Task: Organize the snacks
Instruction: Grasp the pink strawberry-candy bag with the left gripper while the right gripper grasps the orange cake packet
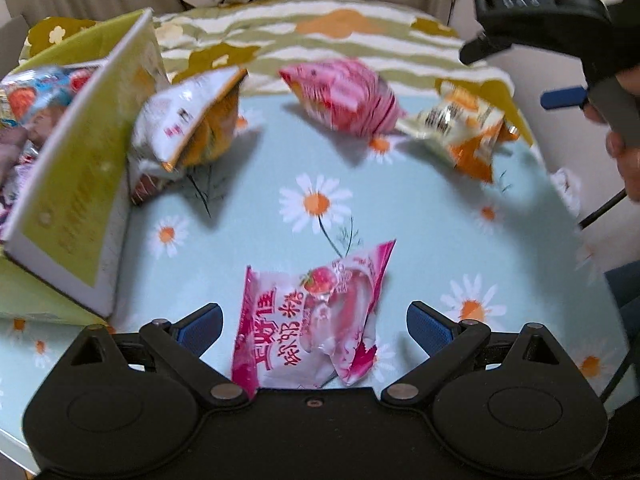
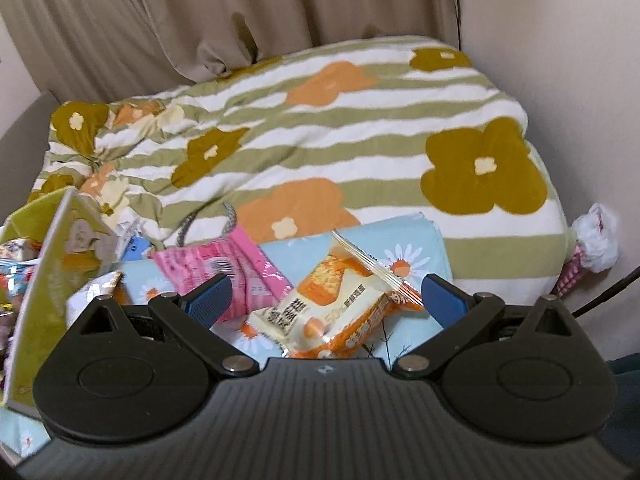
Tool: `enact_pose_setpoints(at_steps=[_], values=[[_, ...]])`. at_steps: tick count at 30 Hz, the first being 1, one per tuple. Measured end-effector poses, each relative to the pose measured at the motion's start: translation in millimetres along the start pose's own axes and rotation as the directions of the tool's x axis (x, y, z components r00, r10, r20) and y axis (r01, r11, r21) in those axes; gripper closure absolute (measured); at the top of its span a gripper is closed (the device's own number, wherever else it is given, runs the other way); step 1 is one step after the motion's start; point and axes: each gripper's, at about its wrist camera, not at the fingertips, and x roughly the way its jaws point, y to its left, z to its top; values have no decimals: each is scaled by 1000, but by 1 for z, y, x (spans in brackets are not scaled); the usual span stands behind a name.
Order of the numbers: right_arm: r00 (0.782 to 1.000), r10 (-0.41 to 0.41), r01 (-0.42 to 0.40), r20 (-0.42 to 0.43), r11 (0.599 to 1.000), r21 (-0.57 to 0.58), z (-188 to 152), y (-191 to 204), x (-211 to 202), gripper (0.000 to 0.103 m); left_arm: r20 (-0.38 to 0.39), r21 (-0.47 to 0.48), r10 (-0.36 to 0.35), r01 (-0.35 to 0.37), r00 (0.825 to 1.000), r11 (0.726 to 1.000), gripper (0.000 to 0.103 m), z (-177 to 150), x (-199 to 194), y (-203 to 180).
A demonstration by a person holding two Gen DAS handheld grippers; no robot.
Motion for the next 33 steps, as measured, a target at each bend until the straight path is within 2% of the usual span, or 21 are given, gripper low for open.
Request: enact_pose_setpoints(at_steps=[6, 8, 14, 18, 27, 33], values=[[998, -18, 20, -64, 999, 31, -5, -4, 36, 0, -34, 32, 66, -65, 997, 997, 4, -3, 28, -7], [997, -22, 25, -79, 999, 45, -7, -5, 42, 0, -43, 35, 74, -72, 996, 997, 8, -4, 34, -7], [994, -27, 35, -105, 997, 75, -9, -9, 56, 0, -58, 6, 42, -42, 997, 999, 14, -3, 42, 0], [993, -39, 48, -114, 995, 84, -9, -9, 63, 0, -47, 4, 35, -35, 998, 999, 25, 3, 42, 1], [992, -38, 50, -119, 994, 97, -11, -10, 72, 0, -20, 22, 59, -59, 998, 998, 40, 10, 38, 3], [990, -36, 49, -137, 994, 94, -13, -10, 80, 19, -9, 10, 69, -69, 998, 998, 44, 11, 35, 9]])
